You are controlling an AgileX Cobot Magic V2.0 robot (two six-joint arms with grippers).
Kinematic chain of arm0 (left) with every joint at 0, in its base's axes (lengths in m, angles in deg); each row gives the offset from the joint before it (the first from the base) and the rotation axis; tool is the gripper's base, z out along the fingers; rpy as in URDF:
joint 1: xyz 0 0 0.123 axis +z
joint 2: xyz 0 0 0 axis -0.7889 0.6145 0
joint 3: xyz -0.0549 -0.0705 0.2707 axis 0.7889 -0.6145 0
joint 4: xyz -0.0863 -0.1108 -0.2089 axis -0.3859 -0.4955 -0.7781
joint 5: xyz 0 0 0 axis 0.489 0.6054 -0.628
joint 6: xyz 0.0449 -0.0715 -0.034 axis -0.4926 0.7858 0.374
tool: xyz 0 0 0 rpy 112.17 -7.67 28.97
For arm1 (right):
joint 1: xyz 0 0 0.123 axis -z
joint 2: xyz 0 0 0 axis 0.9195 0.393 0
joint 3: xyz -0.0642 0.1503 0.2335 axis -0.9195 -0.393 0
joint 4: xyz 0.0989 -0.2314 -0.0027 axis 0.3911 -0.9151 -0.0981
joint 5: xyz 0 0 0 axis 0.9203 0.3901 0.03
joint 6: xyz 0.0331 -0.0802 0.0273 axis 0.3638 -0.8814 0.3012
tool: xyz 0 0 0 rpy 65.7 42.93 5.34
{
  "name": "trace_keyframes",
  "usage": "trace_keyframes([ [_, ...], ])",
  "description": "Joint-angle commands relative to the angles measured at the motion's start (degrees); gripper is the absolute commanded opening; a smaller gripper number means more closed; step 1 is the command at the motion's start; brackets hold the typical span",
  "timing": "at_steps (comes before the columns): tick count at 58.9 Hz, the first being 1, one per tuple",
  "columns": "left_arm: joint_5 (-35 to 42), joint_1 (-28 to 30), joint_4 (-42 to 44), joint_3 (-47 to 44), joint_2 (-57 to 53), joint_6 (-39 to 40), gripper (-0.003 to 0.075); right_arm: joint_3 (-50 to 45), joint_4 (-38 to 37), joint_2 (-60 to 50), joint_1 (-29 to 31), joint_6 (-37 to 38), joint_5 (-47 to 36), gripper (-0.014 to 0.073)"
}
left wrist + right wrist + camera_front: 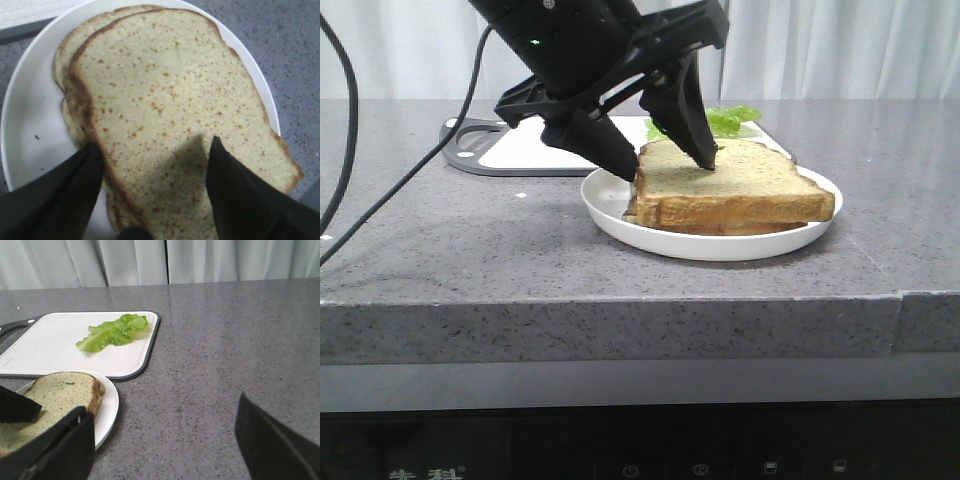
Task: Left arm grabs bread, right arm adds lettuce
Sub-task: 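Lower the left gripper onto the top bread slice and close it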
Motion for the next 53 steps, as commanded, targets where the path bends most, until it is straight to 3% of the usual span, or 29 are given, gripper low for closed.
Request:
trace_keyframes([
  [1, 1.67, -0.51, -1.54, 1.67, -2.16, 0.38, 0.0442, 2.29, -0.46, 0.68, 0.40, -0.39, -3.75, 0.0590],
  [40, 1.67, -0.51, -1.44, 1.67, -1.93, 0.38, 0.0438, 2.29, -0.46, 0.68, 0.40, -0.39, -3.40, 0.0590],
  [46, 1.67, -0.51, -1.44, 1.56, -1.74, 0.38, 0.0393, 2.29, -0.46, 0.68, 0.40, -0.39, -3.40, 0.0590],
  [53, 1.43, -0.51, -1.44, 1.33, -1.37, 0.38, 0.0276, 2.29, -0.46, 0.68, 0.40, -0.39, -3.15, 0.0590],
])
